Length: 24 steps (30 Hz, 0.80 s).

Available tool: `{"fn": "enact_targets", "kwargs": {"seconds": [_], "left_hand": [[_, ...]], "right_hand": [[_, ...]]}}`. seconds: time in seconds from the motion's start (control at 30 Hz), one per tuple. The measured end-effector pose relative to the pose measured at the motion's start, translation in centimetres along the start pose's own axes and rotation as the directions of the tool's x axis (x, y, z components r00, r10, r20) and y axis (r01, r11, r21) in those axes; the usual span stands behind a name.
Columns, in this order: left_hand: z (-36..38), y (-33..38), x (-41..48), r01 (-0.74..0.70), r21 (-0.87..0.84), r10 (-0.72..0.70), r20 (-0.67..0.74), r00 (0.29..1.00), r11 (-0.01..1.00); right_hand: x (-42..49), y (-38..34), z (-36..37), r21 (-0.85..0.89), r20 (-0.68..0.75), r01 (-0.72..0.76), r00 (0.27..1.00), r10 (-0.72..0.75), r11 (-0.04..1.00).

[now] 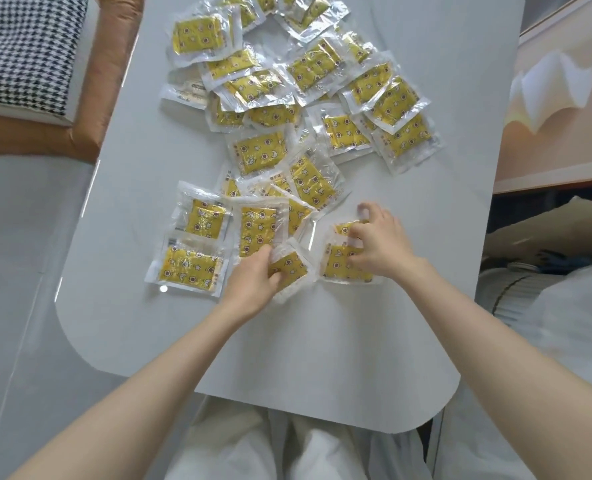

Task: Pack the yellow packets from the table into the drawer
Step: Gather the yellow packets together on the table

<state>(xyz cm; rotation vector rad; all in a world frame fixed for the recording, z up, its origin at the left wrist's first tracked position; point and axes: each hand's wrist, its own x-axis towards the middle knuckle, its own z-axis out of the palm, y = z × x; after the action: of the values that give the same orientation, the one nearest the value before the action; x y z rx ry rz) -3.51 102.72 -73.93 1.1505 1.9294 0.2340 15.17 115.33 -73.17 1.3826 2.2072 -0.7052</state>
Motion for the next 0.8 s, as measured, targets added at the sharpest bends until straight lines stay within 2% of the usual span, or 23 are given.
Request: {"fn": "enact_targets", "kwargs": {"seconds": [0.07,0.17,0.27,0.33,0.4,0.47,0.57,0.7,0.8], "left_hand": [[-0.5,-0.2,-0.1,0.032,-0.071,-0.033,-0.014,0.999,0.997],[-0.9,-0.3,-0.9,0.098,-0.168,-0.105,-0.035,0.994,0.981],[-1.0,0.4,-0.9,0.176,-0.264,-0.19,-0.029,0.981,0.948],[-5.5,2.6,-4.0,0.188,-0.391,-0.24,-0.087,0.967,0.901],[-5.6,2.6,-4.3,0.184,-0.425,-0.231,-0.063,0.971,0.887],[-5.9,1.9,-4.7,0.205,-0.447,-0.24,-0.023,0.97,0.871],[-9.0,2.4,-7.3,0.189,-0.535,-0.266,-0.071,0.961,0.824],[-14.0,4.3,-10.8,0.106,-0.675,-0.288,-0.163,0.944,0.73],[-17.7,5.8,-13.9,0.008,-0.686,-0.259,-0.264,0.929,0.728]], "right_hand": [[0.1,-0.1,-0.1,-0.069,-0.006,-0.012,1.0,0.012,0.998],[-0.8,-0.4,0.7,0.005,0.056,-0.111,0.992,0.11,0.994],[-1.5,-0.3,2.2,0.219,0.143,-0.233,0.968,0.205,0.948],[-4.6,-2.8,-1.5,0.317,0.098,-0.19,0.981,0.168,0.929],[-5.6,-3.3,-1.2,0.439,0.104,-0.253,0.967,0.231,0.862],[-6.5,-3.6,-0.7,0.621,0.119,-0.278,0.957,0.263,0.733],[-9.2,-5.0,-4.4,0.801,0.088,-0.208,0.968,0.234,0.561],[-12.1,-7.9,-11.1,0.869,0.039,-0.104,0.989,0.143,0.483],[-14.9,-10.3,-15.3,0.896,-0.012,-0.029,0.996,0.091,0.443]]}}
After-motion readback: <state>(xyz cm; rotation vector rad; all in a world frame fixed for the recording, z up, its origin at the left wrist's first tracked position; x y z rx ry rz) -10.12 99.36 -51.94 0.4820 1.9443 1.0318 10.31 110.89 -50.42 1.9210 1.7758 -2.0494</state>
